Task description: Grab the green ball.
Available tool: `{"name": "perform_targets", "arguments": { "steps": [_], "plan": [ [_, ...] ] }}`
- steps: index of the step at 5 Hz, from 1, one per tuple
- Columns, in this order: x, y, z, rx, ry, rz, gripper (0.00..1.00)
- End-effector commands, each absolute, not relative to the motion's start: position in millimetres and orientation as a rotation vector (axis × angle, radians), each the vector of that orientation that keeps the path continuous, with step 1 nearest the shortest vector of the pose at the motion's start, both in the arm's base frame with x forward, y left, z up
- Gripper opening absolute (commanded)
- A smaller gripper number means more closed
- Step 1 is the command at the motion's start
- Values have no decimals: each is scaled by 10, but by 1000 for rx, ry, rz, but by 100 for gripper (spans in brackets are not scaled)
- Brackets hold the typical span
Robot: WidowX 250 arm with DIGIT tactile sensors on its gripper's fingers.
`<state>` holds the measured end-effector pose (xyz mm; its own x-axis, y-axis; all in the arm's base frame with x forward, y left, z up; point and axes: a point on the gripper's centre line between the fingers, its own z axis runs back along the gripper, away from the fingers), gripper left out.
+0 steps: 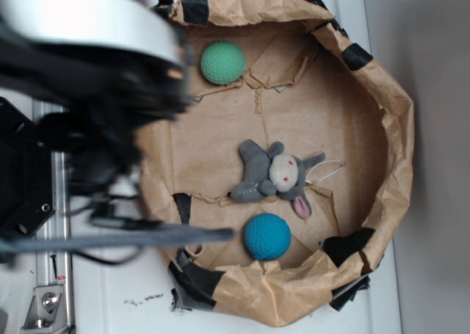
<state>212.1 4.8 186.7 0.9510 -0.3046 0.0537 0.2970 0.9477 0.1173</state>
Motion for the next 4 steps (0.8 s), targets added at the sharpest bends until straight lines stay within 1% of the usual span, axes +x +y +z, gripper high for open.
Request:
{"name": "perform_targets", "arguments": {
  "steps": [1, 2, 3, 4],
  "plan": [
    [2568, -46, 1290, 268, -4, -678, 100],
    [2527, 82, 1036, 263, 69, -739, 100],
    [2512, 296, 890, 253, 107, -742, 100],
    [2475, 482, 886, 258, 118, -746, 100]
  ]
}}
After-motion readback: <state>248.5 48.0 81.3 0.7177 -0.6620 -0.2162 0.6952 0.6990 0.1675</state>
